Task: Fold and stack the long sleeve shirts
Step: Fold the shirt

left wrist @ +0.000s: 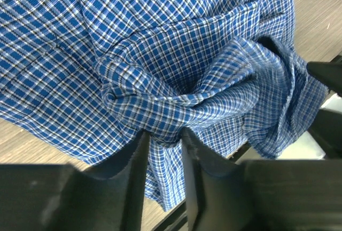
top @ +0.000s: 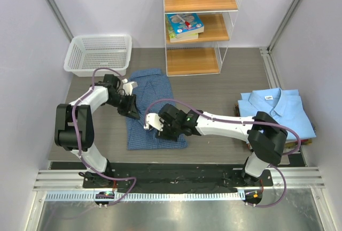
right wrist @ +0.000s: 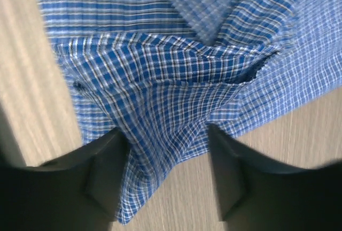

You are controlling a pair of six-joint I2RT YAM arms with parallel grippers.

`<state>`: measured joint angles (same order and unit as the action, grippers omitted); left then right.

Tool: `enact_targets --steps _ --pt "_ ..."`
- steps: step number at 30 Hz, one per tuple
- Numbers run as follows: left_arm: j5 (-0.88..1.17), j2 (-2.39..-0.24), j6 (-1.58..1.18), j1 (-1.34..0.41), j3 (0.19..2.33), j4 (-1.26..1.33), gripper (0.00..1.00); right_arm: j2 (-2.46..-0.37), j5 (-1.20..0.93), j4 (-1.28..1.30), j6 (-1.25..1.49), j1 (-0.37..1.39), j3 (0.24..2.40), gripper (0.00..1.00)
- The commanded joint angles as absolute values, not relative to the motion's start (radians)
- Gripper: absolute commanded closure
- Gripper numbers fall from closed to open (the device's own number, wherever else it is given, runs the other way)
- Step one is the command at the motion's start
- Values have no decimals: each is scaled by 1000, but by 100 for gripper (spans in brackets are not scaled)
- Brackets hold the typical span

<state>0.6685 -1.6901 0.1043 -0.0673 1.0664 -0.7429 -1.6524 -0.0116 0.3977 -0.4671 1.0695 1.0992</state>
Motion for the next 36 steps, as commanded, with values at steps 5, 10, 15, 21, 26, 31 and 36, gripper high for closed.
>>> enact_targets --steps 5,10,15,21,26,31,36 --pt "693 -1617 164 -63 1051 -782 98 -1629 49 330 -399 1046 1112 88" --pt "673 -1586 208 -57 1071 -871 100 -1631 -61 334 -351 963 1118 99" --pt "640 -1546 284 -55 1098 -978 100 -1651 -260 344 -318 873 1166 99" --pt "592 -1487 322 -40 1111 -1054 100 -1701 -415 344 -321 827 1210 99" --pt "571 -1453 362 26 1086 -1109 100 -1739 -500 330 -314 802 1255 99" --pt "565 -1468 341 37 1088 -1083 100 -1813 -575 292 -282 729 1296 99" --pt "552 -1535 293 55 1104 -1049 100 -1893 -672 241 -212 651 1342 96"
